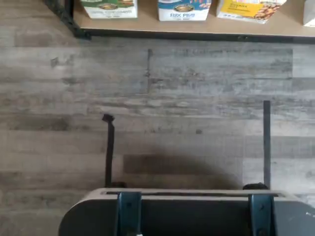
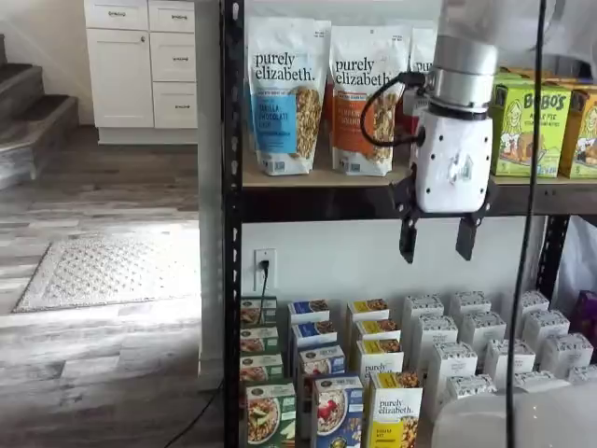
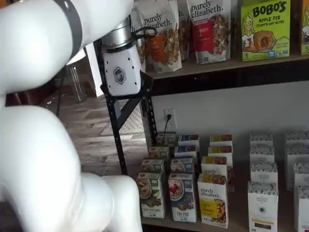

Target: Pick up the blue and white box that is on the bottom shelf, the second box from the left

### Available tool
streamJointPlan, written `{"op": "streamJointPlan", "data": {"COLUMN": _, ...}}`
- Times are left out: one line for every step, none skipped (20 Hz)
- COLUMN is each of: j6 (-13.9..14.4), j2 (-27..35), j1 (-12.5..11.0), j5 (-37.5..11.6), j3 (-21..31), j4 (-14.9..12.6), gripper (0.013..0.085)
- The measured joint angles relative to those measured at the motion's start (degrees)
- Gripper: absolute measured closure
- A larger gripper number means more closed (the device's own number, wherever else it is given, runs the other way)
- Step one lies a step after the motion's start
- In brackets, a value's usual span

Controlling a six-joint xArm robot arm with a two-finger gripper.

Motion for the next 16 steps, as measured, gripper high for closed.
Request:
{"op": "streamJointPlan", "data": {"j6": 0.2, "j2": -0.1, "j1": 0.2, "j5": -1.0, "j3": 0.8, "j4": -0.3, "gripper": 0.013}}
{"op": "streamJointPlan", "data": {"j6": 0.2, "j2": -0.2, "j1": 0.3, "j5": -2.1, "j3": 1.5, "j4": -0.3, "gripper": 0.013}}
{"op": "streamJointPlan", "data": {"j6": 0.0, "j2": -0.4, "j1": 0.1, "j5": -3.2, "j3": 2.3, "j4": 0.0, "gripper": 0.013}}
{"op": "streamJointPlan", "data": {"j6": -0.4, "j2": -0.5, "j1": -0.4, "j5": -4.3, "j3": 3.0, "j4": 0.5, "gripper": 0.013}}
{"op": "streamJointPlan", "data": {"j6": -0.6, "j2": -0.5, "j1": -0.6, "j5": -4.8, "j3": 3.4, "j4": 0.8, "gripper": 0.013}}
{"op": "streamJointPlan", "data": {"j6": -0.6, "j2": -0.2, "j1": -0.6, "j5": -5.3, "j3": 3.7, "j4": 0.8, "gripper": 0.013}}
{"op": "streamJointPlan", "data": {"j6": -0.6, "j2": 0.1, "j1": -0.6, "j5": -5.7, "j3": 4.0, "j4": 0.8, "gripper": 0.013}}
{"op": "streamJointPlan", "data": {"j6": -0.5, "j2": 0.5, "j1": -0.4, "j5": -6.0, "j3": 4.3, "j4": 0.6, "gripper": 0.013}}
{"op": "streamJointPlan", "data": {"j6": -0.5, "j2": 0.8, "j1": -0.3, "j5": -6.4, "j3": 4.5, "j4": 0.5, "gripper": 0.013}}
{"op": "streamJointPlan", "data": {"j6": -0.4, "j2": 1.1, "j1": -0.3, "j5": -6.8, "j3": 4.8, "j4": 0.5, "gripper": 0.013}}
{"op": "streamJointPlan", "data": {"j6": -0.2, "j2": 1.4, "j1": -0.1, "j5": -7.1, "j3": 5.0, "j4": 0.3, "gripper": 0.013}}
{"op": "streamJointPlan", "data": {"j6": 0.1, "j2": 1.7, "j1": 0.2, "j5": -7.7, "j3": 5.3, "j4": 0.0, "gripper": 0.013}}
{"op": "streamJointPlan", "data": {"j6": 0.1, "j2": 1.8, "j1": 0.3, "j5": -8.3, "j3": 5.7, "j4": 0.0, "gripper": 0.013}}
{"op": "streamJointPlan", "data": {"j6": 0.2, "j2": 2.0, "j1": 0.3, "j5": -9.2, "j3": 6.2, "j4": 0.0, "gripper": 0.013}}
{"op": "streamJointPlan", "data": {"j6": 0.1, "j2": 2.1, "j1": 0.3, "j5": -10.5, "j3": 6.8, "j4": 0.3, "gripper": 0.013}}
{"op": "streamJointPlan", "data": {"j6": 0.1, "j2": 2.1, "j1": 0.4, "j5": -11.7, "j3": 7.4, "j4": 0.4, "gripper": 0.013}}
